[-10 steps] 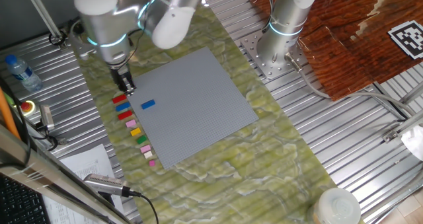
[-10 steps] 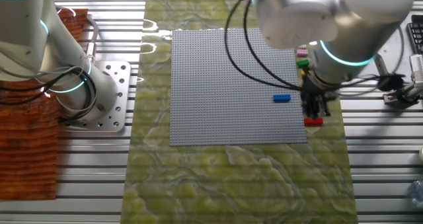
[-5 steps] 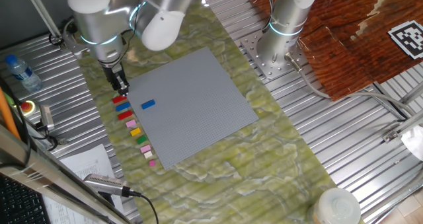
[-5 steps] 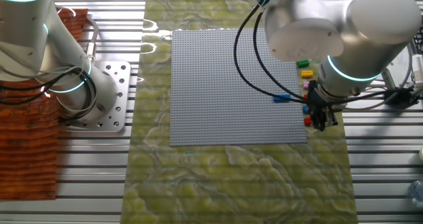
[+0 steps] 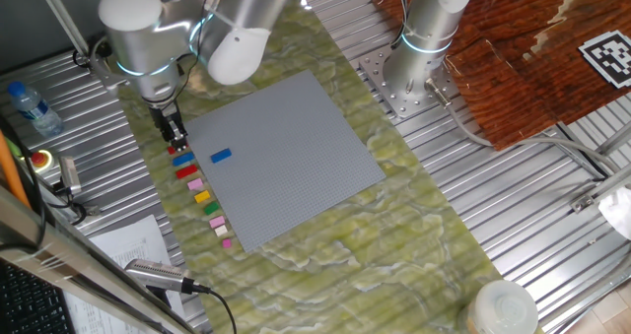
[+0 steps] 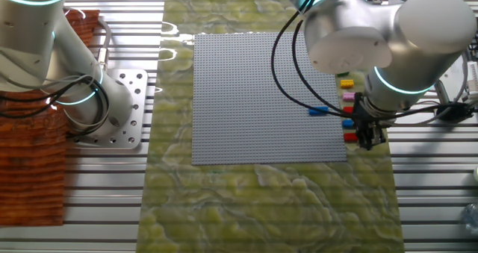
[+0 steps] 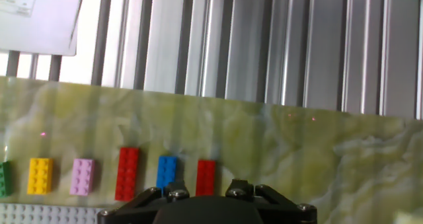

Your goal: Stack small Lego blocks one on top of the other

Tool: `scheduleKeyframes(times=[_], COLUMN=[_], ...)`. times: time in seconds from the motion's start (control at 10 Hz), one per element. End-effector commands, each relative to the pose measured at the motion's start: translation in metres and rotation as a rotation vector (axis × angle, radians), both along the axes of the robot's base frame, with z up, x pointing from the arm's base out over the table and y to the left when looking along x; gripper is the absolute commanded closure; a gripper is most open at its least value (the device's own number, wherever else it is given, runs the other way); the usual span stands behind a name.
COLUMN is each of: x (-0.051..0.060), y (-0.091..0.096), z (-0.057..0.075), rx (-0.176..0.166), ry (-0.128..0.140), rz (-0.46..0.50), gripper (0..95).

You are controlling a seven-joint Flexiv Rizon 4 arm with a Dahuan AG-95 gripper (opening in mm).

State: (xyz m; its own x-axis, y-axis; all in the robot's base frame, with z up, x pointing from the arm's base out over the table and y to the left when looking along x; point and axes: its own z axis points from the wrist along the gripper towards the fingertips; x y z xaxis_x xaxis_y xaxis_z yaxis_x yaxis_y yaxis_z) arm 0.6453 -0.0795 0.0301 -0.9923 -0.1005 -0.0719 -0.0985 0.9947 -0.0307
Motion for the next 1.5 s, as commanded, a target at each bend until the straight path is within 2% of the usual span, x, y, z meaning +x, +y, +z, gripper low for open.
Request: scheduleKeyframes(times=[0.1,0.6,0.7,1.5], x=[0.002,0.004,0.004,0.006], y=[-0.001,-0.003,-0.002,-0.002], z=[-0.005,-0.009,-0.009,-0.018], rx=[0.003,0.013,0.014,0.012], ry=[0.002,-0.018,-0.02,-0.023], rz=[-0.012,-0.018,-0.017,-0.021], gripper=[76.0,76.0,57.0,57.0])
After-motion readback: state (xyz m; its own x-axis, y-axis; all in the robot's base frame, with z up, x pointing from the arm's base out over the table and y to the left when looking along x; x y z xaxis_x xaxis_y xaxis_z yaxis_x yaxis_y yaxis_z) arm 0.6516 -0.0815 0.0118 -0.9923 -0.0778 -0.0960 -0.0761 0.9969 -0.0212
